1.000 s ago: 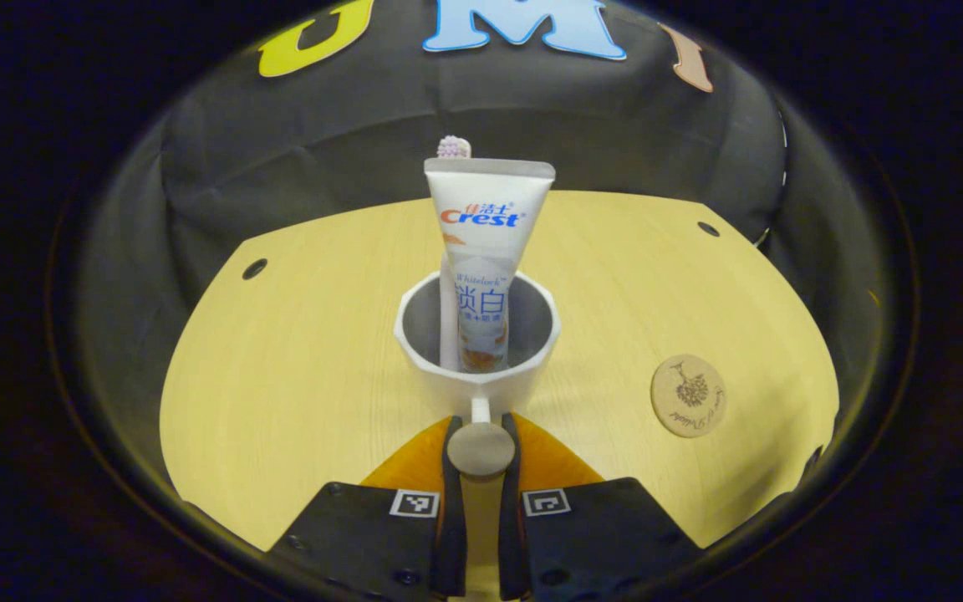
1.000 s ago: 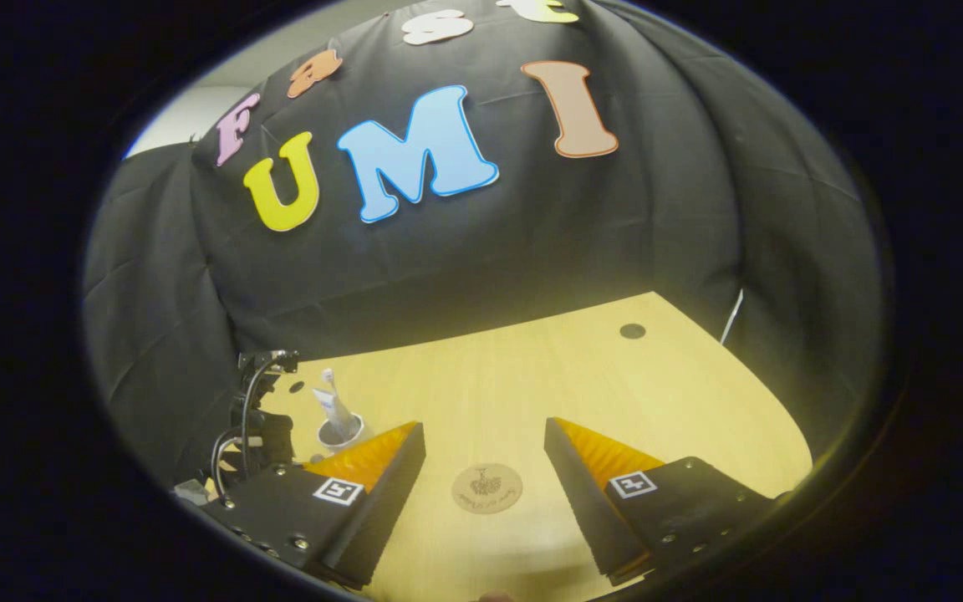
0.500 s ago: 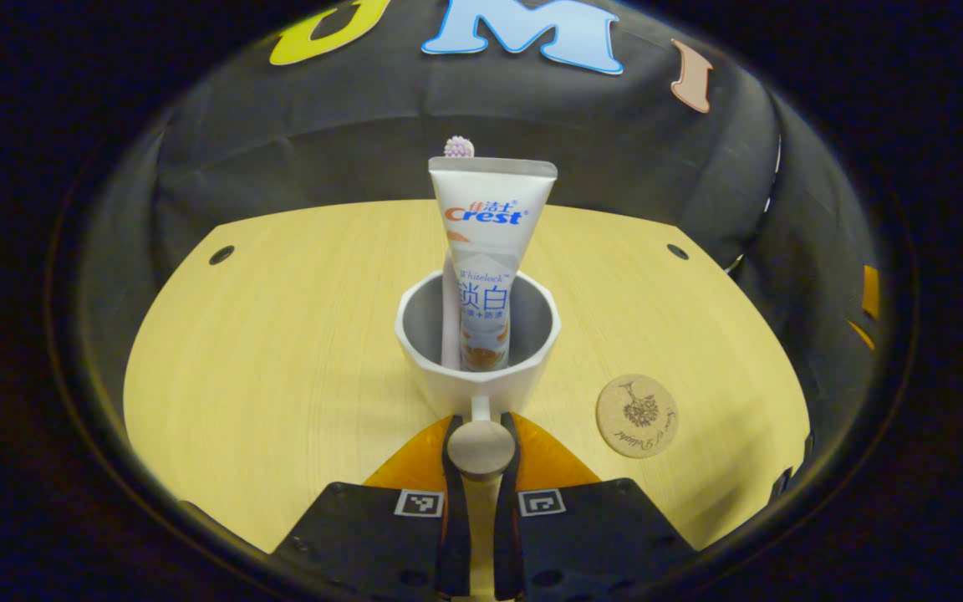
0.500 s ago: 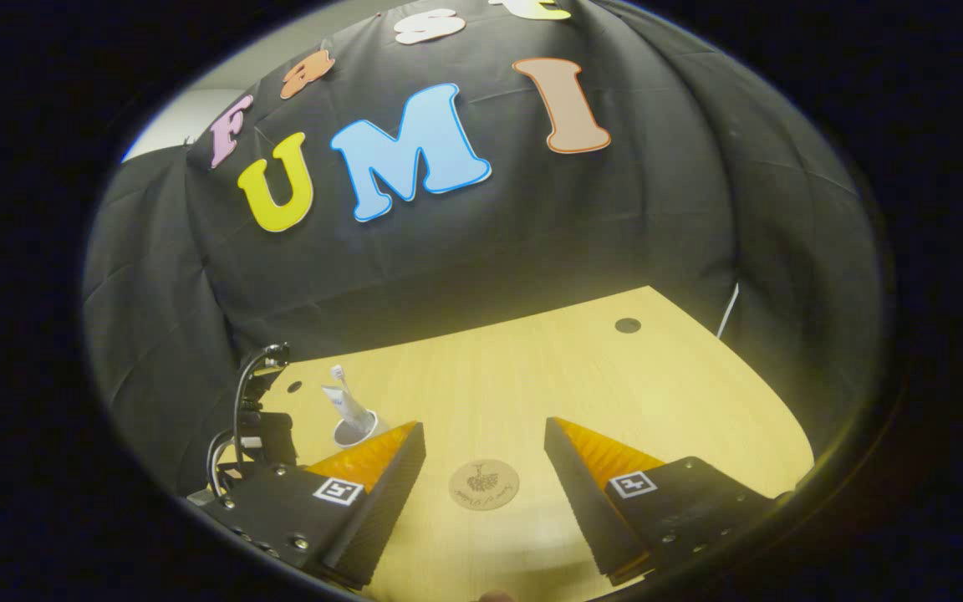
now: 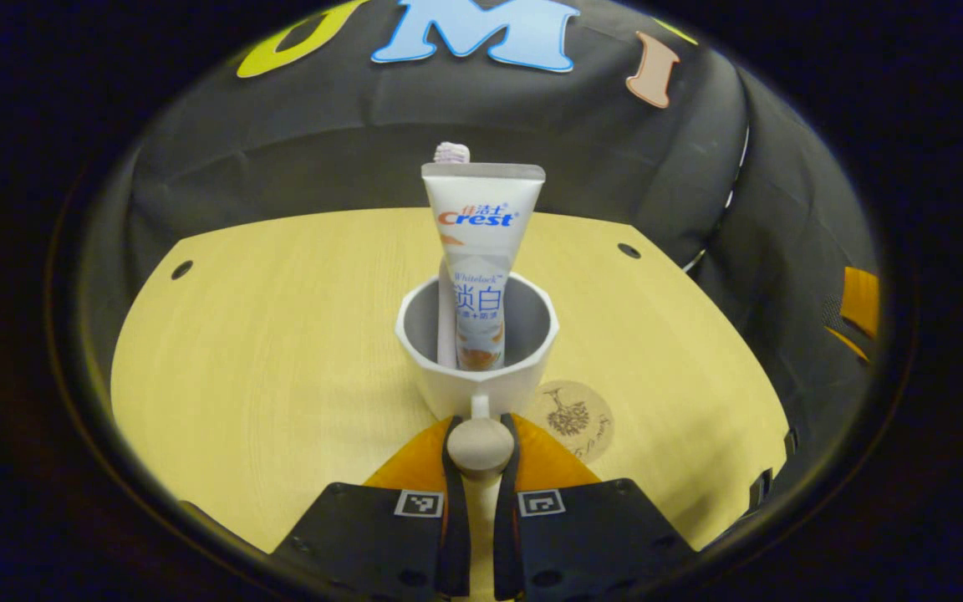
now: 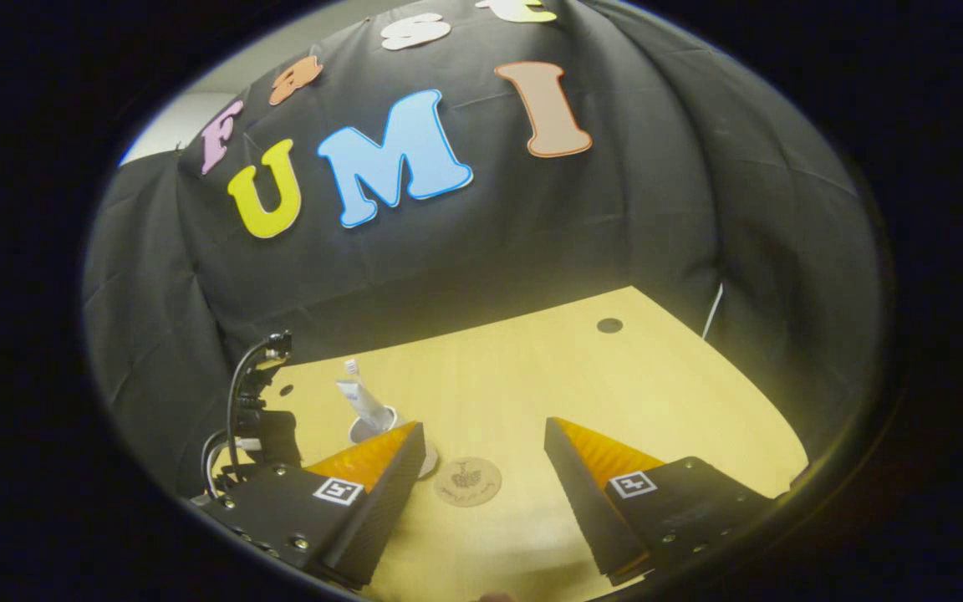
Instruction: Put the toothbrush and toothpaste on the desktop into the cup, then pick up the cup and place it on the coaster on the desktop.
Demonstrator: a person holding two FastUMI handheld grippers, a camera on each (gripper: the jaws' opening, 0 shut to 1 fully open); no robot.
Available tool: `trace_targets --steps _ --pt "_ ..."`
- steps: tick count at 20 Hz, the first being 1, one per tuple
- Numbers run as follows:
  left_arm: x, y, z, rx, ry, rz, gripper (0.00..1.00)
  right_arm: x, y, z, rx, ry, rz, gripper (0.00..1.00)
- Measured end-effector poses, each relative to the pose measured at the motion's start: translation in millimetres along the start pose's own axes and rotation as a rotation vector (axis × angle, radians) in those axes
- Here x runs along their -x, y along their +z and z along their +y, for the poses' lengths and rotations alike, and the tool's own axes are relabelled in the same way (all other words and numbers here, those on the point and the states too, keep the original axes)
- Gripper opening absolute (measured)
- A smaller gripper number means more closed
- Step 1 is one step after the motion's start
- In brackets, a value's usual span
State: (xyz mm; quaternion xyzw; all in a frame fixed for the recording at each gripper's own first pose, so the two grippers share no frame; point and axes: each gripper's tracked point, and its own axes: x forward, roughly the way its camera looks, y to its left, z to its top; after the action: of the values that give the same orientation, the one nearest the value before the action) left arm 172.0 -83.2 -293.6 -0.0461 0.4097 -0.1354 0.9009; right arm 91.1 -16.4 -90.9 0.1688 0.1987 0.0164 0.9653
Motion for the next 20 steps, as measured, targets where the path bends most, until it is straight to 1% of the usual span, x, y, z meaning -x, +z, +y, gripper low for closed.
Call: trace_targets --steps 1,4,8,12,14,15,16,17,18,20 --pt "0 0 -7 -0.001 -0.01 0.001 0.18 2 0 -3 -0.004 -0.005 -0.001 0.92" --pt "2 -3 -26 -0.015 -0.037 0.008 0.18 9 -1 -12 -0.011 -0.019 -0.006 0.92" --pt "1 -8 -45 -0.066 -0.051 0.019 0.18 18 -2 -21 -0.028 -0.031 -0.009 0.92" --pt "1 -10 -52 -0.135 -0.031 0.019 0.18 24 -3 -27 -0.045 -0.033 -0.014 0.91" --pt "2 -12 -55 -0.145 -0.025 0.02 0.18 25 -2 -28 -0.049 -0.034 -0.017 0.91" --pt "2 -13 -55 -0.151 -0.019 0.018 0.18 26 -2 -29 -0.051 -0.033 -0.017 0.88" --pt "3 -13 -56 -0.16 -0.013 0.016 0.18 26 -1 -29 -0.053 -0.032 -0.017 0.91" --pt "2 -16 -56 -0.17 -0.006 0.016 0.18 26 -2 -30 -0.053 -0.031 -0.016 0.88" --pt "1 -16 -56 -0.181 0.0 0.018 0.17 27 -2 -30 -0.054 -0.029 -0.015 0.91" --pt "-2 -21 -59 -0.19 -0.008 0.037 0.21 28 -2 -29 -0.055 -0.024 -0.012 0.92"
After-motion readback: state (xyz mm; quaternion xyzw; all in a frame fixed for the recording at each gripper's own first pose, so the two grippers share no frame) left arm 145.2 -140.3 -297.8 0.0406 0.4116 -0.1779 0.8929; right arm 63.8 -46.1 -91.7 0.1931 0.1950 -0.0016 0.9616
